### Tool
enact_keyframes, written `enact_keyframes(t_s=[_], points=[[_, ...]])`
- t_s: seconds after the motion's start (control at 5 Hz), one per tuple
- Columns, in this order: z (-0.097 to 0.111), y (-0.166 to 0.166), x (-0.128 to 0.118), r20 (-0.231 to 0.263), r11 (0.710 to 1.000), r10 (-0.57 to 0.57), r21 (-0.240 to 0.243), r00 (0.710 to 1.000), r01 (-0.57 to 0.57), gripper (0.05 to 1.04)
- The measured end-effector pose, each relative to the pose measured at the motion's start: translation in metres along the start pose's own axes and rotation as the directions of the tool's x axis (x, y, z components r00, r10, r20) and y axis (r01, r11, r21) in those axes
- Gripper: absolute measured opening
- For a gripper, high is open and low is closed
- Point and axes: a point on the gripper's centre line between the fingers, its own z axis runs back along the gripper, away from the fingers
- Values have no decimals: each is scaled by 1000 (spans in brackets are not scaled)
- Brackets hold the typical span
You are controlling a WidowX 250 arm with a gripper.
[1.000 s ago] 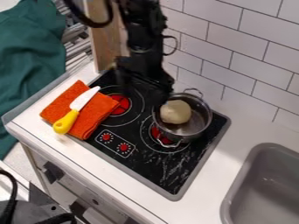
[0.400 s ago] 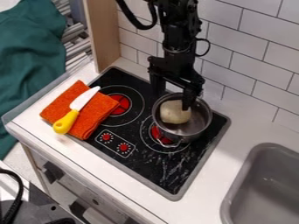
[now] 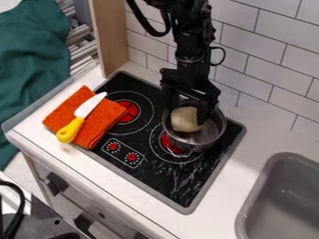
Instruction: Take the white object out of the pot and put on the upper left side of the stove
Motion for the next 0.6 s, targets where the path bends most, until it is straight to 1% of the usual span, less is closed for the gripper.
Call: enact_keyframes(t_s=[0.2,0.4,0.6], points=[[-1,-8,0,-6,1000,-15,-2,1000,15,1010],[-6,-15,-1,-16,1000,-23,-22,1000,23,1011],[-26,-18,-4,-56,999,-23,-48,998,21,1010]])
